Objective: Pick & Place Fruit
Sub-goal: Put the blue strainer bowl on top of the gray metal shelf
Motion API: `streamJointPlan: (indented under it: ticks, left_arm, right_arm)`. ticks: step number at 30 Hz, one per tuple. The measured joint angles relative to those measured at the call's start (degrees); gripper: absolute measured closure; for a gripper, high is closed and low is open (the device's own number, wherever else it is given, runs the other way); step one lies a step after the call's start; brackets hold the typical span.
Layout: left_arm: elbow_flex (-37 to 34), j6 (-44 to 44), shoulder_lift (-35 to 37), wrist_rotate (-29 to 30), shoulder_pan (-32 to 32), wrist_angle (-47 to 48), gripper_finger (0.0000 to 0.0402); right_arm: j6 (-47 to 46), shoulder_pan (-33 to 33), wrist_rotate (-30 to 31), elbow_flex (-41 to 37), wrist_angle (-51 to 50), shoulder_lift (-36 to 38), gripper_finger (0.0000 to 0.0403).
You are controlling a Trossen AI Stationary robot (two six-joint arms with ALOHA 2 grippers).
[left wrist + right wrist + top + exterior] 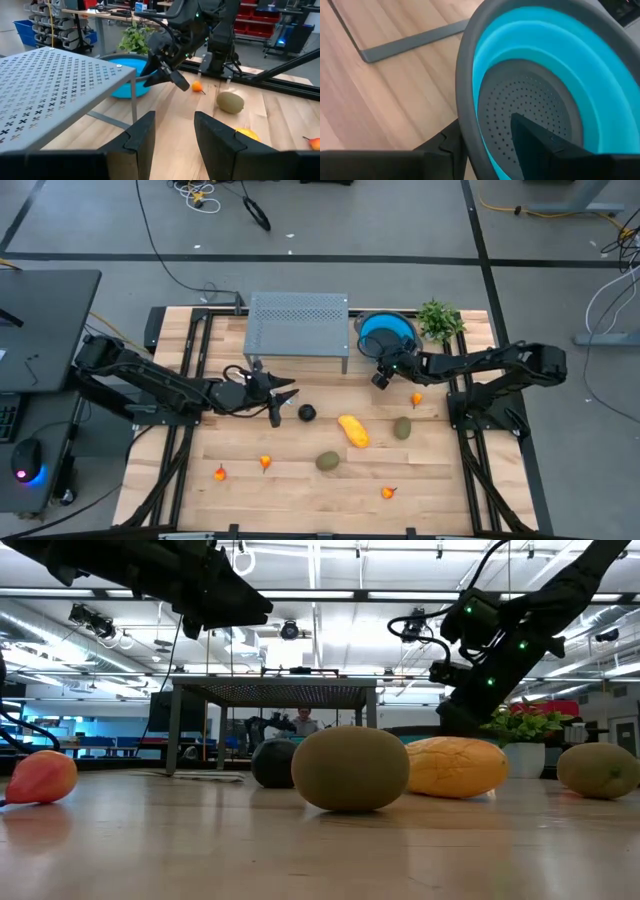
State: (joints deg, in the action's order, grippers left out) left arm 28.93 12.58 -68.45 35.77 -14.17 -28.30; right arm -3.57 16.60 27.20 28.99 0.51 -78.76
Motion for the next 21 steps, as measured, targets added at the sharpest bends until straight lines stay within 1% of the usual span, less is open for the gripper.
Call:
streamJointPlan:
  ticks: [5, 15, 21]
  left_arm:
    - [0.0, 0.0, 0.0, 0.0, 0.0, 0.2, 0.0255]
    - [0.0, 0.1, 0.0, 0.0, 0.0, 0.6, 0.0255]
    - [0.0, 0.1, 0.0, 0.0, 0.0, 0.8, 0.0255]
  right_arm:
    - [0.0, 0.0, -0.2, 0.0, 0.0, 0.0, 0.0263]
    - [-1.3, 0.0, -0.3, 0.0, -0.2, 0.0, 0.0336]
    - [1.4, -0.1, -0.3, 0.0, 0.5, 0.0, 0.0348]
